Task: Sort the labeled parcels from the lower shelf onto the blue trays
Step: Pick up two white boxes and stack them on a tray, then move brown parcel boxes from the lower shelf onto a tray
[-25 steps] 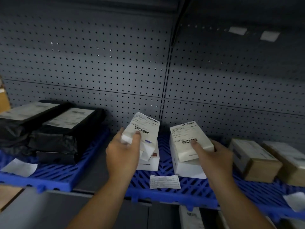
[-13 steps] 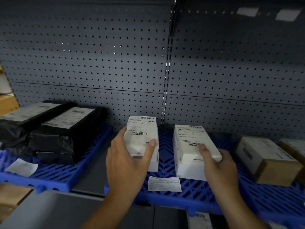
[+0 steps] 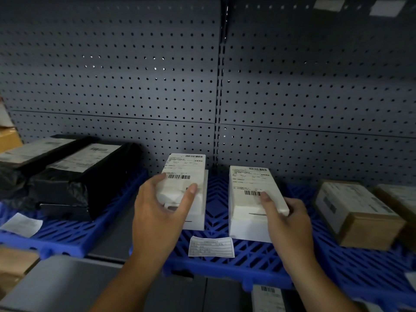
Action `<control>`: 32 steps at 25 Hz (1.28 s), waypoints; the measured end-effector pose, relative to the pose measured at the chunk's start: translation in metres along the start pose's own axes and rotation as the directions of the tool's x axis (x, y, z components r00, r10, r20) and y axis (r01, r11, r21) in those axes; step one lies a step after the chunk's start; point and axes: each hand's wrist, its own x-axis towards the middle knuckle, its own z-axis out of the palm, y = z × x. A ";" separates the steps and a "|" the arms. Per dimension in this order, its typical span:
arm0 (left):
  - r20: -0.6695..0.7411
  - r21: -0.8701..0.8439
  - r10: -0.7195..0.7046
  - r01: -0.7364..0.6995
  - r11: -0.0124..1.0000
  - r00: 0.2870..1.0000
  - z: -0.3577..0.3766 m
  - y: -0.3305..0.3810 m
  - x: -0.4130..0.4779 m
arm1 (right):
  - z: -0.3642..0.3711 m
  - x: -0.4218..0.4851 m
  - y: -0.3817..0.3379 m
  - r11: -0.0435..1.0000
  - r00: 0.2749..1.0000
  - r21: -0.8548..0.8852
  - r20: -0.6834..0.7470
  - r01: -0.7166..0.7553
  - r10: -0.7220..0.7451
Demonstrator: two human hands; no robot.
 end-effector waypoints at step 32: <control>0.238 0.148 0.608 -0.647 0.748 0.757 0.023 0.059 -0.065 | -0.047 -0.027 -0.018 0.988 0.988 -0.015 -0.025 0.153 -0.153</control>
